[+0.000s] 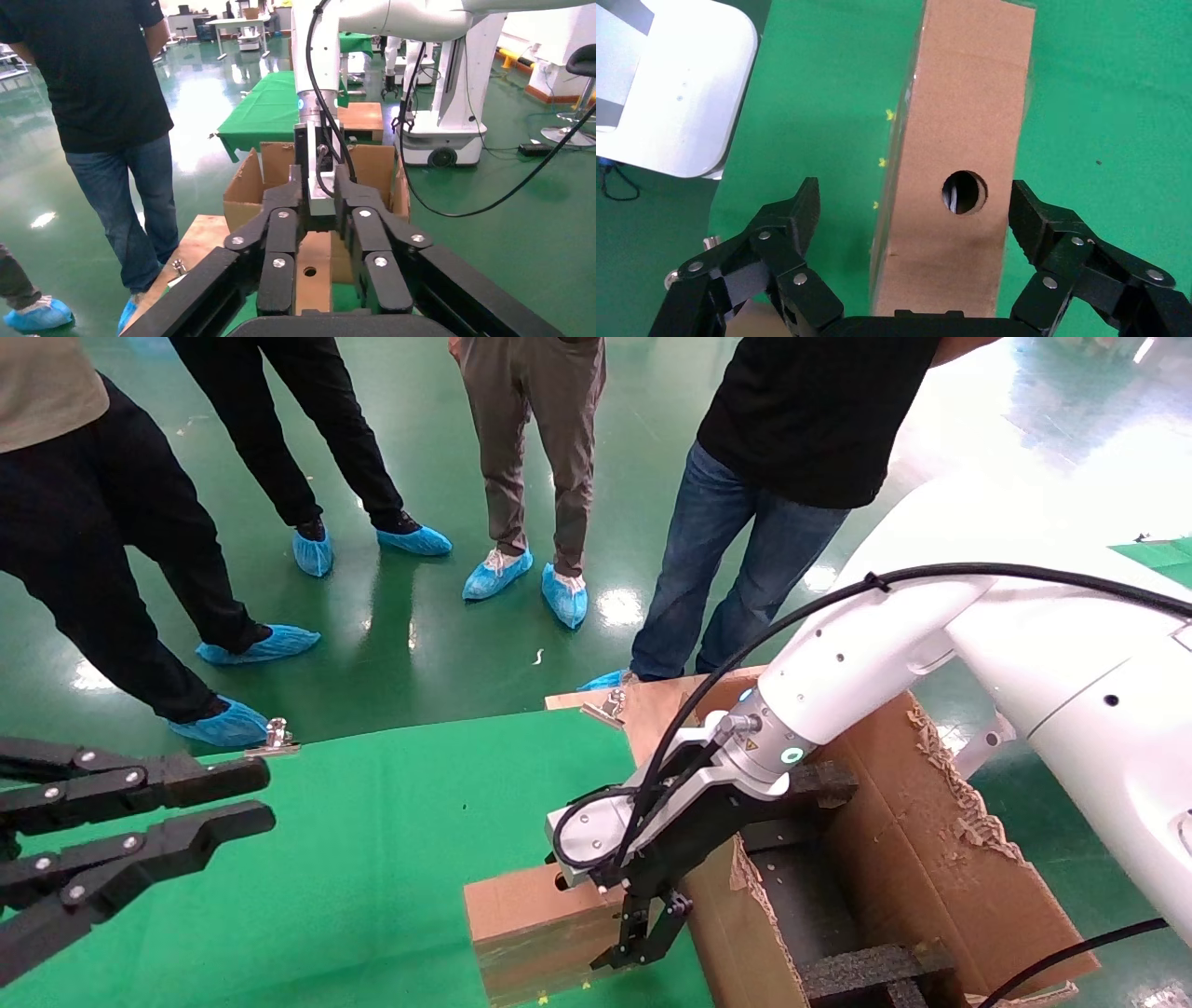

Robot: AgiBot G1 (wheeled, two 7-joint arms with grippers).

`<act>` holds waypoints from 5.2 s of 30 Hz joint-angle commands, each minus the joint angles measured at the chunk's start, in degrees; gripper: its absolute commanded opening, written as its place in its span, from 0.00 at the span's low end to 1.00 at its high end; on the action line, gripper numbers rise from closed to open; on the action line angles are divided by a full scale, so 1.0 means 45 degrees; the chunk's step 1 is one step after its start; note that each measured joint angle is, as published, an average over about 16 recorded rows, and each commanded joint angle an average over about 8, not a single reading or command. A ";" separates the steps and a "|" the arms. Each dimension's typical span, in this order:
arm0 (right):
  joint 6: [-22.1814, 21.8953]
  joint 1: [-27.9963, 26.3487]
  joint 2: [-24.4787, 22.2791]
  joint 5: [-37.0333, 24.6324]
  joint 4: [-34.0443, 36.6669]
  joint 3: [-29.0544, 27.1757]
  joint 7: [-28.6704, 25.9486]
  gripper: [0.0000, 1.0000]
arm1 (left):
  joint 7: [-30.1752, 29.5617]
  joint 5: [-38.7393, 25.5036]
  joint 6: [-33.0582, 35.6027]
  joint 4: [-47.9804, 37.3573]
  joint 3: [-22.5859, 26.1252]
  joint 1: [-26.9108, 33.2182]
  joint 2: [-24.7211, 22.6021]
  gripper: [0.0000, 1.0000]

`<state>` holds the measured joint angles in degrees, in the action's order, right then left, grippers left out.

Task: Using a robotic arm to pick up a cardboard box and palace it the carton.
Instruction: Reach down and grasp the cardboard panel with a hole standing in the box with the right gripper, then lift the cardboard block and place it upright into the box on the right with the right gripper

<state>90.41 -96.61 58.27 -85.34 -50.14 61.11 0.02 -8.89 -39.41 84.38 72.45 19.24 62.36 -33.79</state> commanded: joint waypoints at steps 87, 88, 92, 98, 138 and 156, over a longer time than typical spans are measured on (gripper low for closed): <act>0.0166 -0.8514 -0.3494 0.2566 0.2426 0.5556 0.1273 0.00 | 0.0006 0.0011 -0.0002 -0.0003 0.0011 0.0004 0.0003 1.00; 0.0159 -0.8646 -0.3722 0.2473 0.2364 0.5756 0.1234 0.00 | 0.0006 0.0011 -0.0002 -0.0003 0.0011 0.0004 0.0003 1.00; 0.0121 -0.9046 -0.4618 0.2205 0.2152 0.6467 0.1095 0.00 | 0.0006 0.0012 -0.0002 -0.0003 0.0012 0.0005 0.0003 1.00; 0.0029 -0.9212 -0.5723 0.2132 0.1820 0.7239 0.0920 0.00 | 0.0007 0.0013 -0.0003 -0.0003 0.0013 0.0005 0.0004 1.00; -0.4066 -0.7701 -0.8708 0.1068 -0.3402 0.8685 -0.9037 0.00 | 0.0011 0.0017 -0.0006 -0.0009 0.0018 0.0006 0.0007 1.00; -0.6185 -0.7153 -0.9520 -0.1563 -0.6074 0.9286 -1.7161 0.00 | 0.0014 0.0020 -0.0009 -0.0011 0.0021 0.0005 0.0008 1.00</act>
<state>62.74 -128.91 15.43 -92.41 -77.40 102.86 -76.24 -8.82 -39.32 84.34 72.40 19.33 62.38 -33.75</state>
